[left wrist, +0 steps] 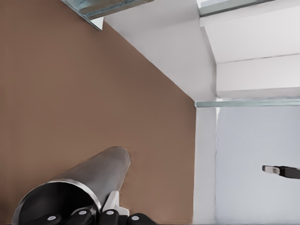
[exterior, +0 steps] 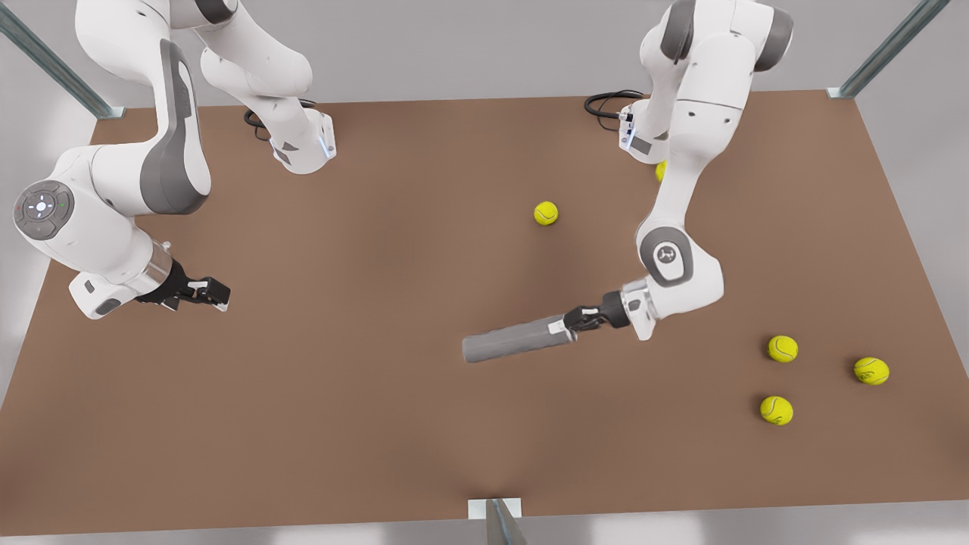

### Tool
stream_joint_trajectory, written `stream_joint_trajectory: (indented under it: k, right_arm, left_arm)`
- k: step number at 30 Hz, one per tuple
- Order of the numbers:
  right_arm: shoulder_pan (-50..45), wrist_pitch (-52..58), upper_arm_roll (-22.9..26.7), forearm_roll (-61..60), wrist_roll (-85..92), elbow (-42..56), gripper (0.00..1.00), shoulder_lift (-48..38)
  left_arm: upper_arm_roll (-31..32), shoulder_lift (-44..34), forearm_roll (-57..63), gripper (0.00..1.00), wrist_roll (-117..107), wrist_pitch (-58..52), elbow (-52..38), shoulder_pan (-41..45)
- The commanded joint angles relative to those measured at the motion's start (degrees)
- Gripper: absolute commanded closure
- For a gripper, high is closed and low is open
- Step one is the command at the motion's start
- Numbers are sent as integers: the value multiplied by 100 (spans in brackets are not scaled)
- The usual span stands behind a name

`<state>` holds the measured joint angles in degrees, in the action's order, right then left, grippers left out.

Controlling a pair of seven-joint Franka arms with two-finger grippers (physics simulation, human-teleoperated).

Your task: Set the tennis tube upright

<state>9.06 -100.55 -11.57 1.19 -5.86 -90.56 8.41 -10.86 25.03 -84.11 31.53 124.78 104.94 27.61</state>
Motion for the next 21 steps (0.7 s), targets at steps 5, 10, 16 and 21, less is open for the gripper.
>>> stream_joint_trajectory:
  k: [5,10,16,21]
  right_arm:
    - [0,10,-3,-5,-20,3,0,-6]
    - [0,10,-3,-5,-20,3,0,-6]
    - [0,10,-12,-5,-20,-6,0,-6]
    - [0,18,-3,-5,-20,-6,0,-6]
  left_arm:
    - [-373,-614,3524,79,-3337,-77,-18,-1]
    - [-505,-886,5255,79,-3697,-164,-36,-1]
    - [-505,-992,6961,79,-4023,-376,-79,-1]
    - [-496,-1071,7778,79,-4471,-613,-79,69]
